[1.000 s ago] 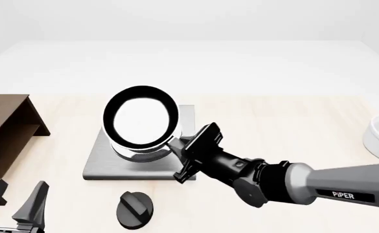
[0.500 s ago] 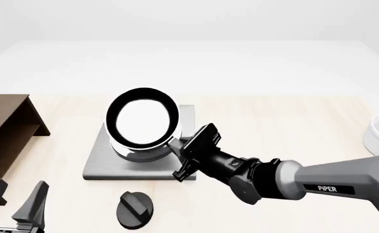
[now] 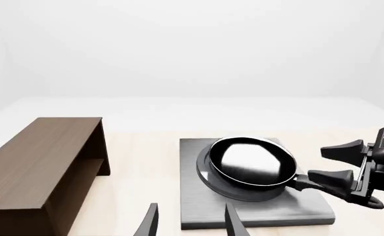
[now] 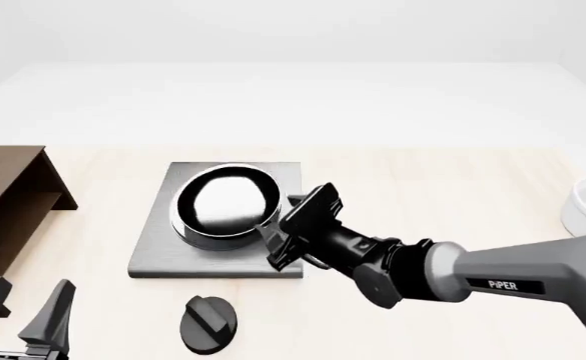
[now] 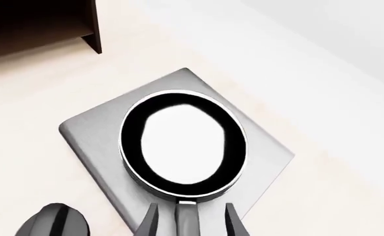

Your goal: Turn on the stove and put the frying pan on it.

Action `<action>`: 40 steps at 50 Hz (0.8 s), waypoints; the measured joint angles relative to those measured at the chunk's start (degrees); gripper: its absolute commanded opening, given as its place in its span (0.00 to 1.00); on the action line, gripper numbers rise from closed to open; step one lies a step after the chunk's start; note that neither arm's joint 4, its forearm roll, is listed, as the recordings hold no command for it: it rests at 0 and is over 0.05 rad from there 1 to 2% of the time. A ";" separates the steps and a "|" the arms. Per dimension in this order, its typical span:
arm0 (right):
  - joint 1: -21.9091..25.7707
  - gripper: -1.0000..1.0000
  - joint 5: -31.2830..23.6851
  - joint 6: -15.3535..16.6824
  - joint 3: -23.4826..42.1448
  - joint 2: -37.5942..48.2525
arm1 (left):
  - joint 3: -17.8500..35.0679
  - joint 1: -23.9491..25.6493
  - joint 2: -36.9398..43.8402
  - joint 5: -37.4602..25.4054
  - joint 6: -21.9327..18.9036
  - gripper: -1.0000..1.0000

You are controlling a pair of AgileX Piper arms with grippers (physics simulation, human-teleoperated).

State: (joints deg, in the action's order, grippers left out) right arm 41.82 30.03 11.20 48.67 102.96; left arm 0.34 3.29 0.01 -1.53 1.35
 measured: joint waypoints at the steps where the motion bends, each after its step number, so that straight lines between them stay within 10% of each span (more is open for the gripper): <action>1: -0.01 1.00 -0.02 -0.03 0.03 -0.09 | 0.00 -0.01 0.00 0.00 0.00 1.00; 40: 0.48 1.00 -8.47 -1.11 -3.36 -21.22 | 0.05 -0.04 0.00 0.00 -0.26 1.00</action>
State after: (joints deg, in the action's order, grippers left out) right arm 42.30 21.56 10.09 45.32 81.74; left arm 0.38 3.25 0.01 -1.54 1.09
